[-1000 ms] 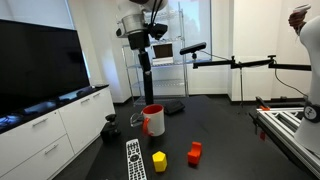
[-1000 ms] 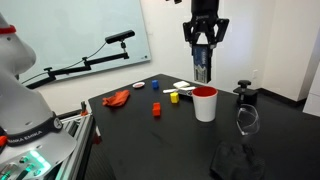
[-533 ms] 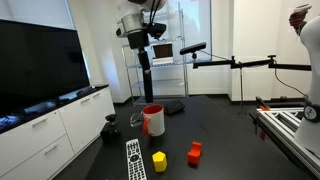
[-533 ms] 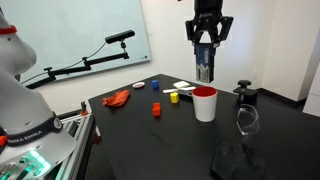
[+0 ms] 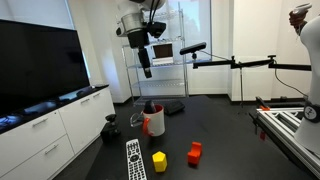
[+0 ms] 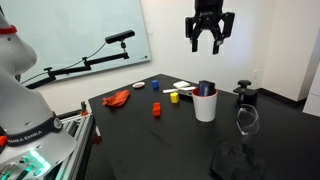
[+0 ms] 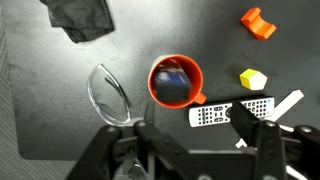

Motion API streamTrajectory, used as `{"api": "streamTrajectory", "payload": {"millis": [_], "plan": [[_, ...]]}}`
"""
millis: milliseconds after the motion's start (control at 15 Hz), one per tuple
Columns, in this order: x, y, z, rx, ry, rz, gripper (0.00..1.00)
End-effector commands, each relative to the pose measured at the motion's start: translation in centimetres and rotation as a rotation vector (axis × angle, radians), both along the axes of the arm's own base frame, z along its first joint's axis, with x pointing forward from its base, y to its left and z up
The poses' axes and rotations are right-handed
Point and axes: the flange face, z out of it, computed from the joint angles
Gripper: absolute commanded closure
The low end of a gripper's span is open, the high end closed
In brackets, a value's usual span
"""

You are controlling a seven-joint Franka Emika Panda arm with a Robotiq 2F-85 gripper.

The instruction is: Put the black box inside the mug then take it out.

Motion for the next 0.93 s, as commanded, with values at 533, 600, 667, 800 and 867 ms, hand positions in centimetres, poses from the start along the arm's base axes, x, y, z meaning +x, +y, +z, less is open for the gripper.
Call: {"api": "streamTrajectory", "payload": {"millis": [533,600,667,800,867], "plan": [[0.4,0.3,1.5,-0.004,0.006,0.011,0.00],[0.5,0.4,1.4,-0.004,0.008,0.010,0.00],[0.5,0.4,1.1,-0.004,0.011,0.010,0.00],[0.8,0.7,-0.1,-0.003,0.031,0.015,0.00],[1.0,0.8,-0.9,-0.002,0.043,0.020,0.00]]}}
